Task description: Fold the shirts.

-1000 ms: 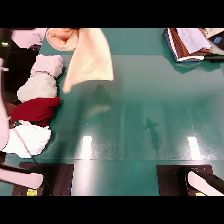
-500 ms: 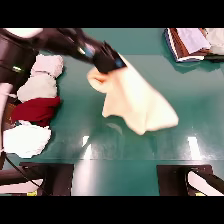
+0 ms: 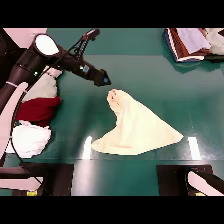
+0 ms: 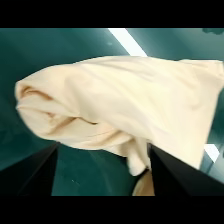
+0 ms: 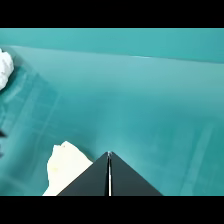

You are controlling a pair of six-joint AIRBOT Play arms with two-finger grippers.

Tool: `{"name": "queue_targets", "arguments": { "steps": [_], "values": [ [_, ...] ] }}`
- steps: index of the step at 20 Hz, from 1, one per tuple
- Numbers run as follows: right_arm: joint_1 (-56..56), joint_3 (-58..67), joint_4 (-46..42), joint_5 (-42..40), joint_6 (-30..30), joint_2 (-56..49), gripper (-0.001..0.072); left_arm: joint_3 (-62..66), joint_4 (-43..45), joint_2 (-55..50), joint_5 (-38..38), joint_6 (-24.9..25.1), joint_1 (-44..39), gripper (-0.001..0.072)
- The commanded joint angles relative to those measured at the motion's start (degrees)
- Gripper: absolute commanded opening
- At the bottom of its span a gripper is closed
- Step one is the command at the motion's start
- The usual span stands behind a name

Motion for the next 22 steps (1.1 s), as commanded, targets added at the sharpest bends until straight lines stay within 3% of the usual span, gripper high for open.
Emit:
{"name": "queue_targets", "arguments": {
  "steps": [1,5,9,11,15,19,20,21,22],
  "values": [
    [0.02,-0.04,0.02,1.84,0.07,-0.09,0.0015,-3.76,-0.04,-6.40,4.55,0.20,2.84,0.0622],
    [0.07,-0.04,0.02,3.54,0.17,-0.15,0.0015,-3.76,-3.65,-16.94,8.68,3.06,0.04,0.0622],
    [0.07,-0.04,0.00,3.67,0.70,-0.22,0.0015,-3.45,-4.70,-19.15,12.48,4.98,-2.67,0.0609],
    [0.04,-0.17,-0.04,4.17,0.70,-0.55,0.0015,-1.75,-4.31,-19.15,11.69,4.98,-2.40,0.0025],
    [0.85,-3.72,-6.82,9.44,2.47,-1.73,0.0015,7.04,5.11,-15.37,4.33,1.11,2.05,0.0021],
    [4.13,-23.06,-10.47,5.68,3.80,1.16,0.0026,8.92,18.80,-3.78,2.21,1.70,7.30,0.0022],
    [5.20,-29.57,-9.33,3.82,4.61,1.81,0.0265,8.92,21.38,-1.66,0.63,1.81,8.09,0.0023],
    [6.45,-36.06,-7.85,1.66,5.20,2.05,0.0581,8.92,23.34,0.11,-1.18,1.81,8.57,0.0023],
    [7.85,-42.05,-5.14,-1.18,5.64,1.90,0.0584,8.92,24.61,1.49,-3.13,1.84,8.61,0.0023]
  ]
}}
